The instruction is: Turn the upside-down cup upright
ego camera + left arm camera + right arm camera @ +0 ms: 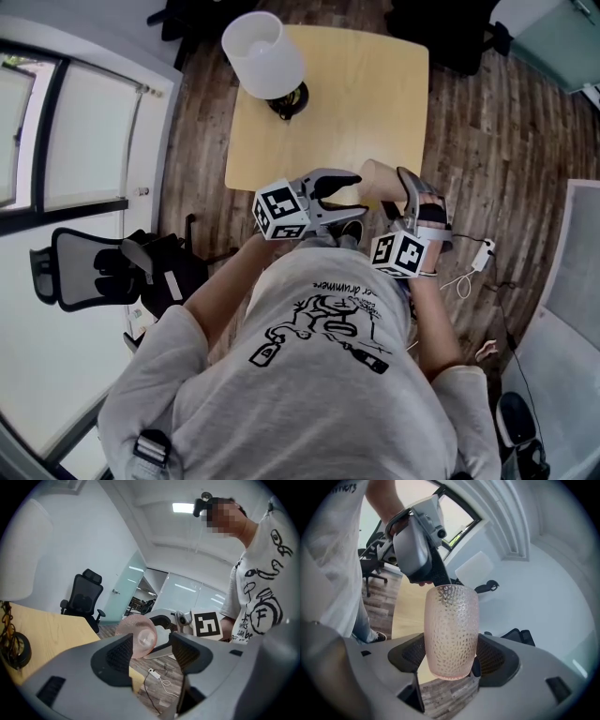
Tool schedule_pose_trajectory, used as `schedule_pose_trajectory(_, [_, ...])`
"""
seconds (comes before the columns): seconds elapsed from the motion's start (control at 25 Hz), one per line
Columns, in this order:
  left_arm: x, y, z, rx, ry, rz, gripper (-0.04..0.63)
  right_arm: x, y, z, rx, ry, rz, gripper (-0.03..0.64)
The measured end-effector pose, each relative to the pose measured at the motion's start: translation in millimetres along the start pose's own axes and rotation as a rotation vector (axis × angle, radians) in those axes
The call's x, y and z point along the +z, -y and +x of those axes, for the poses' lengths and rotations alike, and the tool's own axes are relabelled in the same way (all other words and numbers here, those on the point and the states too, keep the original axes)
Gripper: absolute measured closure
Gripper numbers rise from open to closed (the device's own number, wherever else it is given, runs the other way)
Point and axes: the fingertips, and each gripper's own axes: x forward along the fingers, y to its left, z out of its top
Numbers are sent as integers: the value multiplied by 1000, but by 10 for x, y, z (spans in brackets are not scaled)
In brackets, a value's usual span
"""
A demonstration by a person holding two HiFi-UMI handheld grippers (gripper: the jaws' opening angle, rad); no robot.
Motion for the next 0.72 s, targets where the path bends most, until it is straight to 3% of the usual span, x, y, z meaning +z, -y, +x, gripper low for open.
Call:
schedule_pose_trajectory(0.16, [155, -130, -104, 90, 104, 13, 265, 99, 65, -47, -10, 132, 130, 295])
schedule_pose_trajectory(0.28, [246, -161, -104, 122, 129, 48, 243, 206, 99, -132, -14, 241, 215, 295])
schedule_pose_trajectory(0.44, [392, -93, -60, 96, 140, 133, 223, 344, 138, -208, 36, 388, 380, 295])
schedule_pose_trajectory(0.72, [535, 49, 62, 36, 152, 226, 215, 586, 216, -398, 177, 751, 725, 295])
